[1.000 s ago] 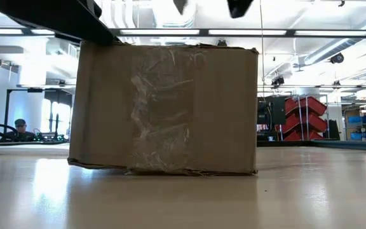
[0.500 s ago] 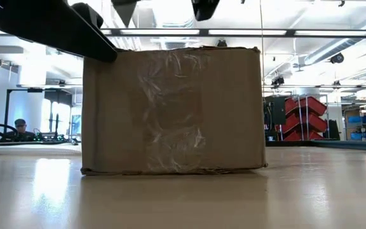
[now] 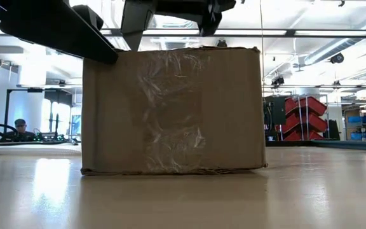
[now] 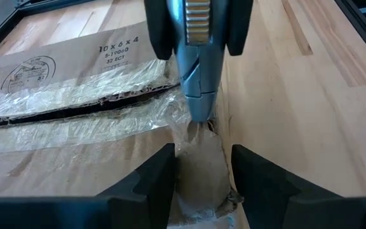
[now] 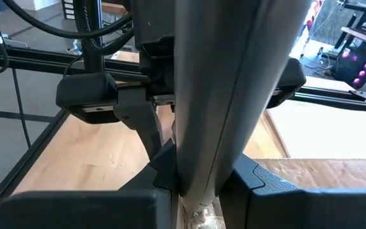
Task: Pack items into zip bag
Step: Open the brown box using the silver cutter blade
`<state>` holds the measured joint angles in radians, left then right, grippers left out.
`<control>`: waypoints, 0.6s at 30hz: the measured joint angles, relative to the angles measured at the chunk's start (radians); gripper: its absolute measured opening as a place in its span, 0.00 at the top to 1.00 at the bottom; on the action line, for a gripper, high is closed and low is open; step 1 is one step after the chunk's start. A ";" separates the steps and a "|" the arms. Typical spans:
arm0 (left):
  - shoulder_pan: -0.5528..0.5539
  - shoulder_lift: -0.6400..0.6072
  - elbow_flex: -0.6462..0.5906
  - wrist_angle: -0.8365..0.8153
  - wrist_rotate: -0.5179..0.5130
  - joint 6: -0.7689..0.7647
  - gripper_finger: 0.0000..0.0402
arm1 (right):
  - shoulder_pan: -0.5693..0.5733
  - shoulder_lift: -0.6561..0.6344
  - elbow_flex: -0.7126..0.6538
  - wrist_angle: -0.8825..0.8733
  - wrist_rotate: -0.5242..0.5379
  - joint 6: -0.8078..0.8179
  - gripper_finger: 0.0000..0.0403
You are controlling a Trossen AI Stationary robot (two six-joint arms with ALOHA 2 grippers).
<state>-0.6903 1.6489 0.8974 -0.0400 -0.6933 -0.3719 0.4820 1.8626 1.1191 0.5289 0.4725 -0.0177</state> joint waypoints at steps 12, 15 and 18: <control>0.000 0.000 -0.002 -0.001 0.000 -0.007 0.67 | 0.009 -0.001 0.000 0.000 0.002 0.017 0.87; 0.000 0.000 -0.002 -0.001 -0.002 -0.005 0.68 | 0.009 -0.001 0.000 -0.005 0.000 0.017 0.87; 0.000 0.000 -0.003 -0.004 -0.002 -0.005 0.69 | 0.009 -0.002 0.000 -0.024 -0.001 0.029 0.87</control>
<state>-0.6903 1.6493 0.8945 -0.0442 -0.6952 -0.3771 0.4909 1.8601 1.1191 0.5048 0.4717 0.0109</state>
